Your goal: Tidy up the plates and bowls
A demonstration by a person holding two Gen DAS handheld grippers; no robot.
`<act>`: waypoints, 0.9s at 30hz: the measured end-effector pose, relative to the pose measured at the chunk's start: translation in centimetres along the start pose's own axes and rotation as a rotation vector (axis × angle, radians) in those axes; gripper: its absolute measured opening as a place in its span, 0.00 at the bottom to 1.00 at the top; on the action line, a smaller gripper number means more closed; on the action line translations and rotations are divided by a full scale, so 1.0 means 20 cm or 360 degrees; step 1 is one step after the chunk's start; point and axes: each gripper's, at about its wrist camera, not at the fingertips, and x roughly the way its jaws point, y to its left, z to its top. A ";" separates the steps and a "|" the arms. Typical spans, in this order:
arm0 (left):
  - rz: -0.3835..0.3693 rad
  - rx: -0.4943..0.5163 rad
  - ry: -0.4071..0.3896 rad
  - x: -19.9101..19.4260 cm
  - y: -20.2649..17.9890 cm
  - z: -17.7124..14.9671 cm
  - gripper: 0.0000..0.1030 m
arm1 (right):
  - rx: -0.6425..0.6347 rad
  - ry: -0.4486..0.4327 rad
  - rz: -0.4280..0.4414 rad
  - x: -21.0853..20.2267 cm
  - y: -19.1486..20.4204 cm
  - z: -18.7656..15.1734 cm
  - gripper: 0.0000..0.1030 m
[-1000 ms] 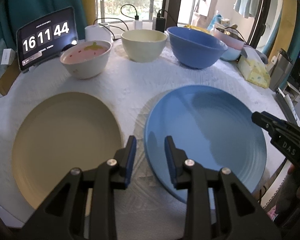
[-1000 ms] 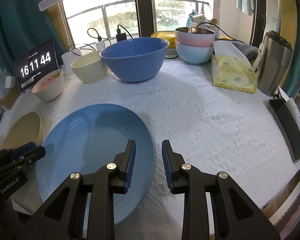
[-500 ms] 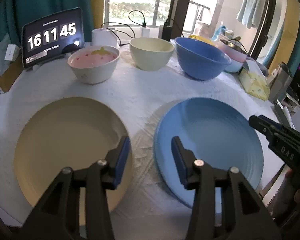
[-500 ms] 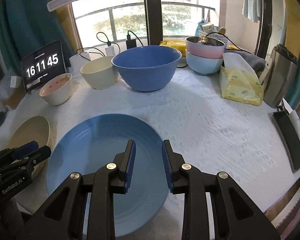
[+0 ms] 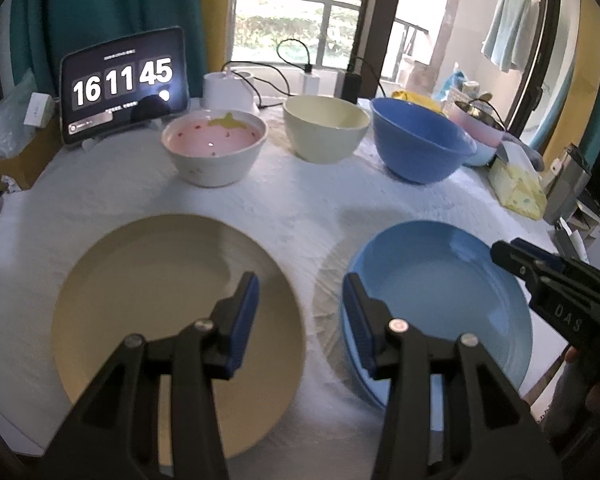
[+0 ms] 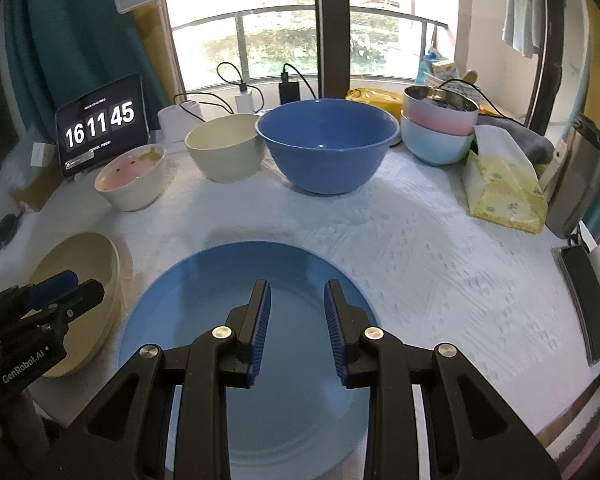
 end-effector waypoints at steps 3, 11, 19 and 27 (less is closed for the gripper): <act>0.0013 -0.0019 -0.0015 -0.01 0.04 0.01 0.44 | -0.0021 0.0006 0.0009 0.01 0.04 0.01 0.29; 0.0037 -0.0062 -0.0040 -0.03 0.13 0.00 0.44 | -0.0077 0.0011 0.0030 0.02 0.13 0.04 0.29; 0.0100 -0.0096 -0.0091 -0.07 0.24 0.01 0.44 | -0.0124 0.0014 0.0064 0.04 0.23 0.07 0.29; 0.0187 -0.0159 -0.0147 -0.13 0.39 0.02 0.44 | -0.0197 0.0006 0.0144 0.05 0.37 0.14 0.29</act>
